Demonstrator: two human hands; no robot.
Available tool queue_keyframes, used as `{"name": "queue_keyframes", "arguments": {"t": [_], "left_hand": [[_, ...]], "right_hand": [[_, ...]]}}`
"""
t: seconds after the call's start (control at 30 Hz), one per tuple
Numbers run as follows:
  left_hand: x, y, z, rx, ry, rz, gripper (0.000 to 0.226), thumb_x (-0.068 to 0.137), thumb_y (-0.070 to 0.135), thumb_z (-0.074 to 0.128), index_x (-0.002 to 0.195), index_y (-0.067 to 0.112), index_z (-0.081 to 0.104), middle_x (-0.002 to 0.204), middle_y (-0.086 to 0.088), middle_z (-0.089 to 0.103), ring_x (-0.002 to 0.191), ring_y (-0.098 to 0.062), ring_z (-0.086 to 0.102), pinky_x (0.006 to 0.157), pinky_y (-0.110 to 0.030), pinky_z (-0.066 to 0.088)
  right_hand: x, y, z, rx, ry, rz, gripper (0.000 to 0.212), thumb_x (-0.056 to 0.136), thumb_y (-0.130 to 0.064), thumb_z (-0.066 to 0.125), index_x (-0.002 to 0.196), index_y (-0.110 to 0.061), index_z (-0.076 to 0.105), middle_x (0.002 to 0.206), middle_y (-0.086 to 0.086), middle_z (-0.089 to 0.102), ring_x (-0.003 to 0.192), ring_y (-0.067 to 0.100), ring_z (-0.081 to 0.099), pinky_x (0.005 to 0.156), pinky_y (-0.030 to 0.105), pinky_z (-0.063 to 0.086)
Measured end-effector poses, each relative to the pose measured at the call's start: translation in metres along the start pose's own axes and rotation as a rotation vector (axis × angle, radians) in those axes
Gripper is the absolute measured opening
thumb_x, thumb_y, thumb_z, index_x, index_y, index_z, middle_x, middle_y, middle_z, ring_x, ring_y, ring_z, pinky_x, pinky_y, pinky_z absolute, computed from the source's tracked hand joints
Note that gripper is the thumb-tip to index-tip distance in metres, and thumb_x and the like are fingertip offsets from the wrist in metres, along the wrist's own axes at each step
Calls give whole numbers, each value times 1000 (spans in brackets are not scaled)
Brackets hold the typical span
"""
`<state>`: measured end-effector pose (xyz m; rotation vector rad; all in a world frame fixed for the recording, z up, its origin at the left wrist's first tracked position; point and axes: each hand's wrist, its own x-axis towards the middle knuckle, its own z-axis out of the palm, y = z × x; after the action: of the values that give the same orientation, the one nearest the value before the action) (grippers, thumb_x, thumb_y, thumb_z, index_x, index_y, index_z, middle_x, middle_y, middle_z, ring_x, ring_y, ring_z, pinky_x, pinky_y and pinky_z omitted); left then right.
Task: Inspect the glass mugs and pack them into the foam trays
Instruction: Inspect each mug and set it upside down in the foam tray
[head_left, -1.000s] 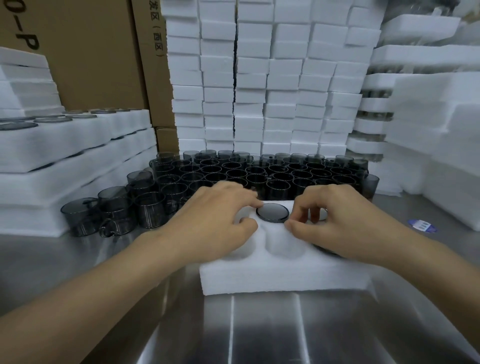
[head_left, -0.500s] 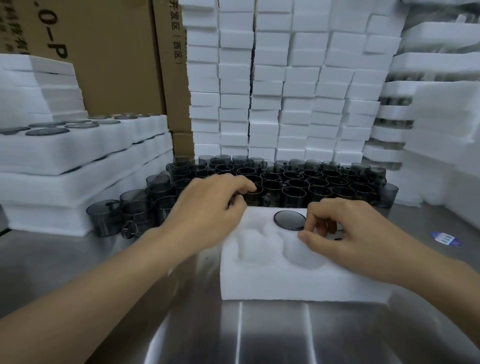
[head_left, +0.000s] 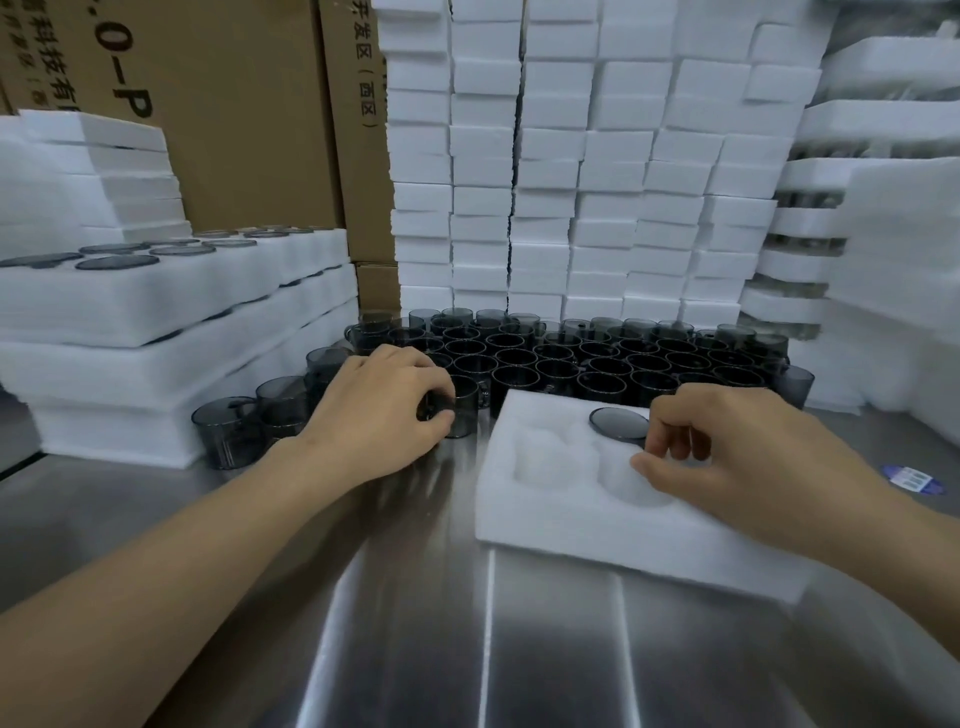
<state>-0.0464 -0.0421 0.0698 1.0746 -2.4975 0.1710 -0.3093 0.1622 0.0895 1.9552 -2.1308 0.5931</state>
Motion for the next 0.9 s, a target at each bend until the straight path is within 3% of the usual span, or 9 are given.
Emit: {"name": "queue_keyframes", "arguments": {"t": [0.07, 0.17, 0.27, 0.33, 0.43, 0.57, 0.7, 0.77, 0.9], "left_hand": [[-1, 5, 2, 0, -29, 12, 29, 99, 57, 62, 124, 42, 66, 136, 15, 61, 142, -17, 42, 114, -46, 36], [-4, 12, 3, -49, -43, 18, 18, 100, 54, 63, 114, 42, 60, 107, 18, 64, 136, -21, 46, 112, -46, 35], [-6, 17, 2, -102, 9, 11, 15, 99, 47, 69, 105, 42, 56, 87, 16, 60, 105, -15, 57, 106, -45, 43], [-6, 22, 1, -225, 52, -33, 26, 93, 43, 79, 106, 42, 56, 96, 15, 68, 98, -12, 60, 101, -47, 48], [-7, 32, -1, -383, 177, -84, 45, 87, 33, 86, 118, 44, 55, 122, 15, 64, 114, -14, 61, 107, -50, 49], [-9, 45, -12, -514, 527, 83, 55, 86, 21, 87, 129, 36, 56, 124, 22, 60, 119, -8, 61, 104, -53, 51], [-13, 57, -31, -528, 908, 264, 56, 91, 14, 85, 134, 24, 50, 142, 9, 60, 134, -16, 59, 103, -53, 49], [-16, 63, -36, -579, 973, 272, 58, 91, 12, 84, 134, 25, 46, 147, 9, 56, 139, -14, 55, 106, -50, 47], [-19, 66, -40, -682, 945, 251, 58, 92, 10, 84, 133, 26, 44, 149, 10, 53, 142, -16, 55, 107, -57, 46]], "right_hand": [[1, 3, 1, 8, 1, 22, 23, 82, -61, 62, 77, -39, 62, 91, -30, 60, 83, -4, 57, 61, 28, 43], [1, 3, 0, -1, -7, 15, 19, 82, -60, 64, 80, -41, 62, 100, -38, 57, 84, -5, 58, 61, 30, 47], [1, 2, 0, -26, 3, 11, 16, 82, -62, 62, 81, -46, 62, 101, -38, 56, 83, -6, 57, 59, 28, 42], [1, 3, 0, -13, 10, 13, 18, 81, -63, 62, 80, -45, 63, 99, -36, 58, 80, -5, 58, 60, 28, 43], [1, 4, 1, 21, 8, 8, 18, 81, -62, 63, 81, -44, 64, 101, -35, 59, 84, -3, 59, 64, 30, 49], [2, 5, 3, 37, 6, -8, 21, 81, -60, 62, 77, -40, 64, 99, -32, 60, 87, -2, 59, 65, 32, 52], [2, 6, 4, 54, 2, -7, 22, 82, -58, 64, 75, -37, 64, 88, -24, 63, 85, -2, 60, 66, 30, 51], [2, 5, 3, 55, -11, -4, 21, 83, -56, 64, 75, -37, 63, 81, -19, 63, 86, -2, 59, 67, 30, 52], [2, 3, 2, 63, -12, -7, 21, 84, -54, 66, 74, -36, 62, 79, -16, 63, 87, -2, 59, 67, 31, 53]]}}
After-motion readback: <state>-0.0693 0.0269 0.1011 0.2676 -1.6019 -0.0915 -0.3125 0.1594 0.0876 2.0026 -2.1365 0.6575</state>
